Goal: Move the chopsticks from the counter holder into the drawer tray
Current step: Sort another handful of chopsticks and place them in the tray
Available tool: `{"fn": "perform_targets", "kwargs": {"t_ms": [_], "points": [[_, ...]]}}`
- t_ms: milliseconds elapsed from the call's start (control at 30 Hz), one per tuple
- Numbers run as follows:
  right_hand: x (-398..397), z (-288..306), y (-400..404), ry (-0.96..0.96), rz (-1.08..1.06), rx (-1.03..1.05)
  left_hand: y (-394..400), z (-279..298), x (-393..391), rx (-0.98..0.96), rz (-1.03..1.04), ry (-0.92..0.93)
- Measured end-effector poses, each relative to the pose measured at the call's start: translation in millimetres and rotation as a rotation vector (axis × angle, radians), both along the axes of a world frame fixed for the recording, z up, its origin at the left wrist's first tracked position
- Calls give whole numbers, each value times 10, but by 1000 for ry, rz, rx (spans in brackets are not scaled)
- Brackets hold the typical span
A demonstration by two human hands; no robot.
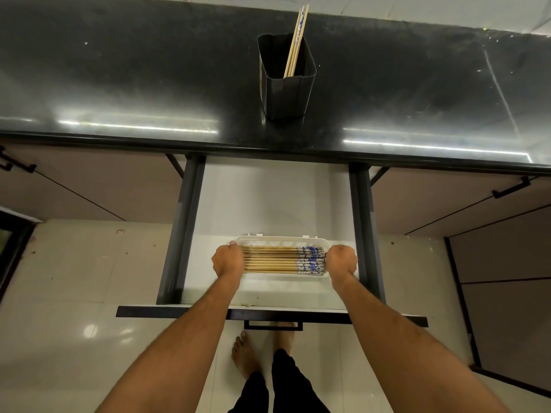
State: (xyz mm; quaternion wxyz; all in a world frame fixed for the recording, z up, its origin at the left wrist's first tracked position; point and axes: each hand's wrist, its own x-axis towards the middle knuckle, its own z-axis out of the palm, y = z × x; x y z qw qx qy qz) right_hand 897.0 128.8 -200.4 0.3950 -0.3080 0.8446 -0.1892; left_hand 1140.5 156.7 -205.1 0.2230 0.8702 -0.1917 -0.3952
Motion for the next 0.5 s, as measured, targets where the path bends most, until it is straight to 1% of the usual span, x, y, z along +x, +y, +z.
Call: {"fn": "perform_targets", "kwargs": {"t_ms": [300, 500], "points": [[-5, -14, 49, -26, 10, -29, 21, -8, -6, -8, -31, -16], [7, -18, 59, 9, 17, -31, 33, -18, 1, -12, -24, -20]]}}
